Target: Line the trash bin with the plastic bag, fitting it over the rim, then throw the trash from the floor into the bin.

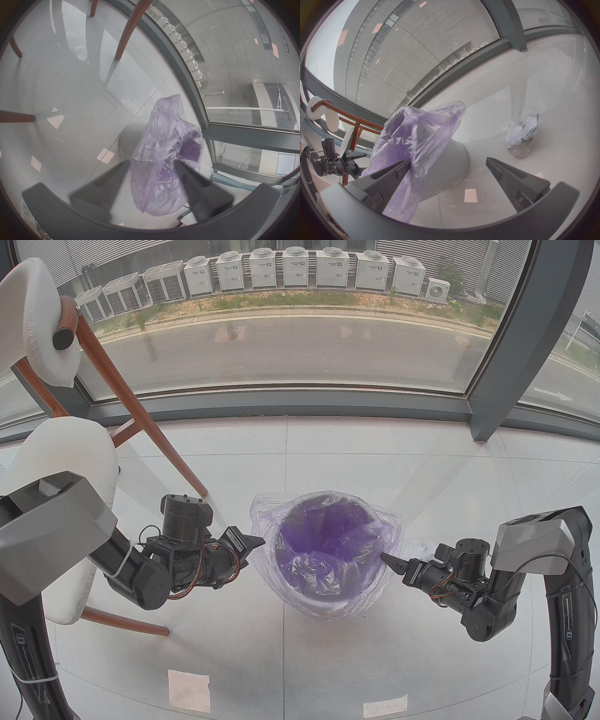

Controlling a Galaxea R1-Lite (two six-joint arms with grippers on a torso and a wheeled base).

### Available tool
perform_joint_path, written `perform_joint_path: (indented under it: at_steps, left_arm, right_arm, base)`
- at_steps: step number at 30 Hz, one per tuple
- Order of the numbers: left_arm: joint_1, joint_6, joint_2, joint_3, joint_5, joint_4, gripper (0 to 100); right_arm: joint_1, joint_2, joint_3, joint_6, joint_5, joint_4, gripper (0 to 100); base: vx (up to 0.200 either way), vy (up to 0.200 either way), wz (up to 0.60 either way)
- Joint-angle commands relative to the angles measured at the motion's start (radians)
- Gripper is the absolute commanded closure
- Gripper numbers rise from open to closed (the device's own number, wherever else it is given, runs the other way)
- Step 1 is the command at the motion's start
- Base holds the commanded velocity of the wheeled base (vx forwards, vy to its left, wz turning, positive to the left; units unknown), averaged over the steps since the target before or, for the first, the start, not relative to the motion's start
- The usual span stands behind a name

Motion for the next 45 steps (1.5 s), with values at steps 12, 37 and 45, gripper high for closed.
perform_joint_path:
  at_steps: [12,37,45]
  left_arm:
    - [-0.006,0.005,0.121,-0.135,0.024,0.013,100]
    - [-0.012,-0.003,0.082,0.009,0.099,-0.001,100]
    - [-0.031,-0.006,0.090,0.008,0.099,-0.001,100]
  right_arm:
    - [0.024,0.003,-0.001,0.000,-0.002,-0.012,0]
    - [0.019,-0.039,0.045,0.015,-0.020,-0.013,0]
    - [0.022,-0.020,0.039,0.155,-0.022,-0.009,0]
  base:
    - [0.000,0.000,0.00]
    - [0.000,0.000,0.00]
    - [0.000,0.000,0.00]
